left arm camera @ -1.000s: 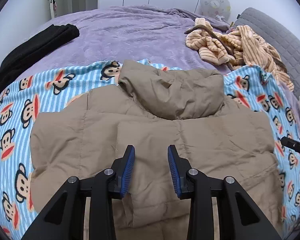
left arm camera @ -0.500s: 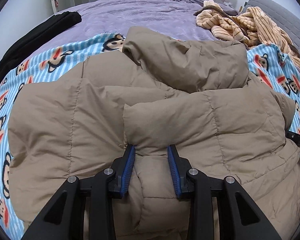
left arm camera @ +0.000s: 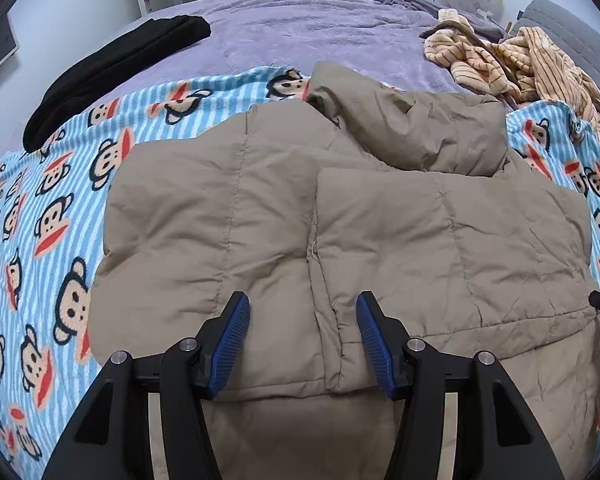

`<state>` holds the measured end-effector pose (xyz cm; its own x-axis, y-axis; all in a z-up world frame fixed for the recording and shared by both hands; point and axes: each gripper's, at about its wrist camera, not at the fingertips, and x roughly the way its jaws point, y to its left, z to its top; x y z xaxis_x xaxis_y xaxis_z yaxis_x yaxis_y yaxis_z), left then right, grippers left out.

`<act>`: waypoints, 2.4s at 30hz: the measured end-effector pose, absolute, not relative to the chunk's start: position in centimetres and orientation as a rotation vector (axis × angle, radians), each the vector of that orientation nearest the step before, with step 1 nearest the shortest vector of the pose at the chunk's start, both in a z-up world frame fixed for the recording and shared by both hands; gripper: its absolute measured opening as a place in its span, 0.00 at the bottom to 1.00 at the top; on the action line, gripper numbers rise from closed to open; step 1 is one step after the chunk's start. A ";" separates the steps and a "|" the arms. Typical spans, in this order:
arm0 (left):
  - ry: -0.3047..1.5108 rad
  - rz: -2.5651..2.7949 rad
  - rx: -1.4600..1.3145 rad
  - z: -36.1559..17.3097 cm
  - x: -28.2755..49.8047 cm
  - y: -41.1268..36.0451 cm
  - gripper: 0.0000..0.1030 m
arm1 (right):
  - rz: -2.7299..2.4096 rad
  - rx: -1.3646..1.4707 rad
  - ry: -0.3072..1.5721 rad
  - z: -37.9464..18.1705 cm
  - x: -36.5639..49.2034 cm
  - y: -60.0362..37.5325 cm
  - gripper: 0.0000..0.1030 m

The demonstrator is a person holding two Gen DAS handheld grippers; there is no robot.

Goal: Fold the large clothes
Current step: 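Release the sleeve and smooth the folded jacket with both tools, then move both tools to the jacket hem and grasp it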

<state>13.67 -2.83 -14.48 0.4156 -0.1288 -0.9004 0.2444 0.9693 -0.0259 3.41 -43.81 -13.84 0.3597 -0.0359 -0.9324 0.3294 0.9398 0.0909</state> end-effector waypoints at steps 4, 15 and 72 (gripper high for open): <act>1.131 -0.243 0.131 -13.5 12.5 -2.9 0.56 | -0.254 0.311 1.186 -12.7 1.7 -43.6 0.69; 1.172 -0.264 0.153 -12.4 7.6 -2.9 0.56 | -0.184 0.405 1.197 -11.0 -2.8 -40.5 0.75; 1.412 -0.210 0.049 -9.5 -13.6 13.5 0.99 | -0.171 0.807 1.408 -8.9 -20.9 -25.2 1.00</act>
<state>-13.62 13.53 -9.45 0.1429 -0.1166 -0.9828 0.1747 0.9804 -0.0910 -20.87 -25.20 -8.95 0.1988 0.3479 -0.9162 0.5577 0.7286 0.3977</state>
